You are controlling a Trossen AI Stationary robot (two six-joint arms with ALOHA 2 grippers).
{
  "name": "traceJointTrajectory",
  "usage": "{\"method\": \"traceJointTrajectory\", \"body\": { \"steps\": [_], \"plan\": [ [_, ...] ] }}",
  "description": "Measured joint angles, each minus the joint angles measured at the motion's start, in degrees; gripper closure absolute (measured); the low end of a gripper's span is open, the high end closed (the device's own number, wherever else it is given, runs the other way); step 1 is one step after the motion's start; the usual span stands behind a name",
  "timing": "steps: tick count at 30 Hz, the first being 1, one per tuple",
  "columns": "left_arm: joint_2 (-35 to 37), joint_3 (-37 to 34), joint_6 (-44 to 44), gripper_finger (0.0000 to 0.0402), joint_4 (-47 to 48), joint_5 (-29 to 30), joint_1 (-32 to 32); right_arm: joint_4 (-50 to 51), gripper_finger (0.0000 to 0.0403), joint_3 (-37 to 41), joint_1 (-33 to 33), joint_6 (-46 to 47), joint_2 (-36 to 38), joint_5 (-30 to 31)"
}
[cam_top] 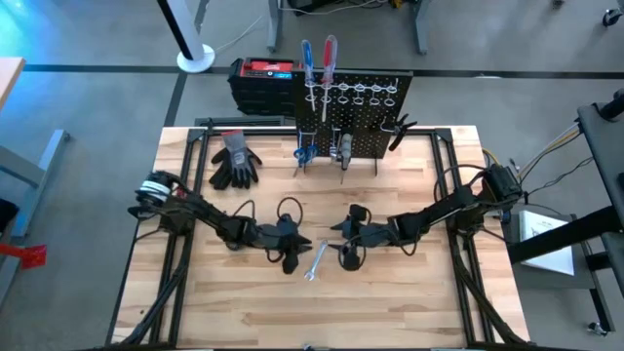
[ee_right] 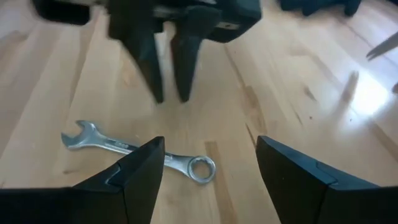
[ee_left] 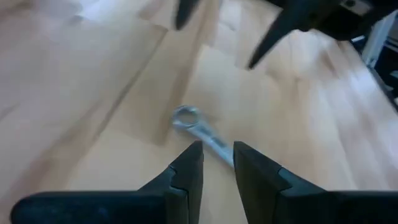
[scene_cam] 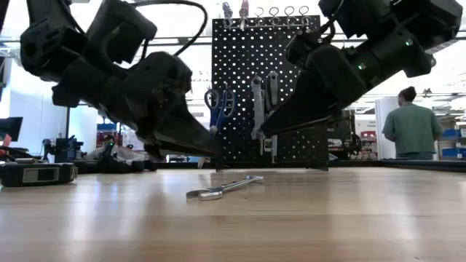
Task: Hang tools onto peg board
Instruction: Hang the right silver wrench on the peg board
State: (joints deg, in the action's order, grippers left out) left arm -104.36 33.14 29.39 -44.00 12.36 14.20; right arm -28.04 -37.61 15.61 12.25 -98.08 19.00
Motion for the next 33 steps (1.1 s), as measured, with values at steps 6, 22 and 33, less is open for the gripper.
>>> {"method": "traceJointTrajectory", "body": {
  "steps": [6,22,33],
  "plan": [
    [-2.77,5.54,0.1,0.0325,0.62,-5.54,1.89,1.65,0.0178,-0.38,-0.54,3.71,0.0,0.42],
    [-2.53,16.22,-2.57,0.0325,35.67,7.88,3.36,5.1,0.0175,0.55,0.8,-7.82,-0.04,-0.89],
    [-4.63,16.77,-7.91,0.0325,30.73,3.82,2.42,5.34,0.0169,-2.61,1.8,-28.41,-3.36,1.72]
  ]
}}
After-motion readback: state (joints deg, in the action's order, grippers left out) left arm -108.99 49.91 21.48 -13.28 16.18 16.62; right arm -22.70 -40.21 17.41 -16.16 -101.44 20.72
